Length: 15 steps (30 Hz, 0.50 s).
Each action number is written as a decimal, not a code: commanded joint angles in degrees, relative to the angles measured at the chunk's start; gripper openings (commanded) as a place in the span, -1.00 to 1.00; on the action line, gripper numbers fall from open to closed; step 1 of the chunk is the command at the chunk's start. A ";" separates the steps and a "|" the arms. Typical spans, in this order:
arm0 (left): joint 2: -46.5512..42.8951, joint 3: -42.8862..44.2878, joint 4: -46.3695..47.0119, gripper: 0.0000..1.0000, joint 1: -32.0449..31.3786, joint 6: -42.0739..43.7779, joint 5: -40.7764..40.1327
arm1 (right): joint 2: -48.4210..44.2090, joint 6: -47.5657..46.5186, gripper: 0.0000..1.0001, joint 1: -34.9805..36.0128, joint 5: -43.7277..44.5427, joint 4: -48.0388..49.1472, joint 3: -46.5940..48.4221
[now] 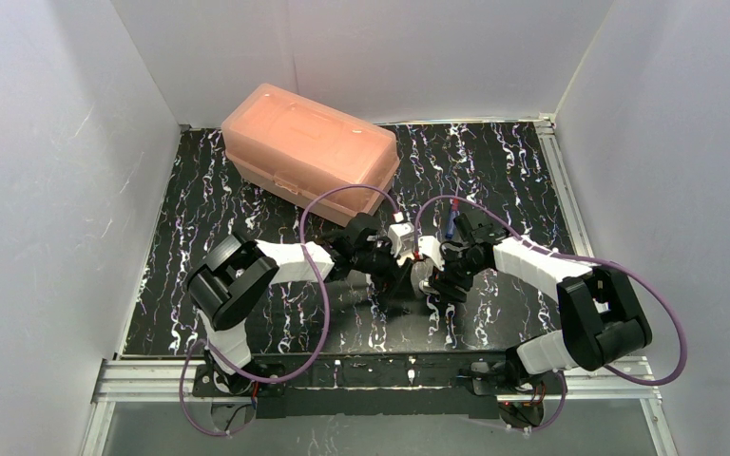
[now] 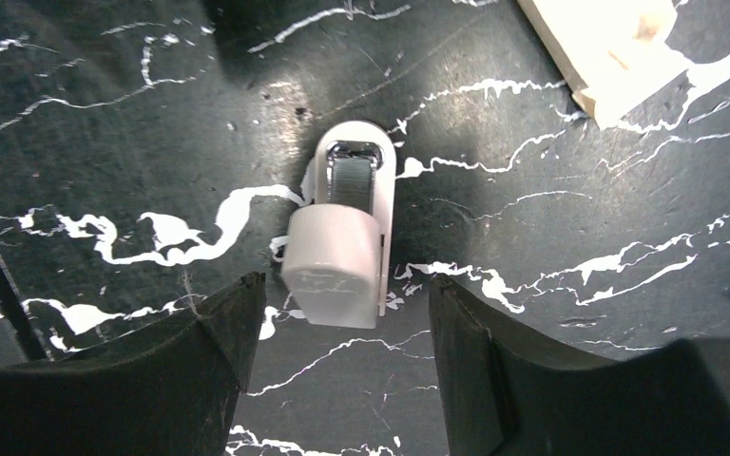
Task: Load the staples into the stapler
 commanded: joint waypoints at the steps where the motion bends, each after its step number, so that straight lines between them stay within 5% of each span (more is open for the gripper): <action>1: -4.12 -0.50 1.43 0.48 -0.99 3.05 3.01 | 0.26 -0.20 0.37 -0.24 1.59 2.20 -1.35; 11: -5.29 -1.44 2.13 0.49 0.10 3.68 2.51 | 1.36 -0.75 0.19 -0.25 0.67 3.94 -2.27; 15: -5.55 -2.10 2.54 0.50 0.66 3.17 1.73 | 1.88 -1.10 -0.15 -0.22 0.07 3.11 -1.64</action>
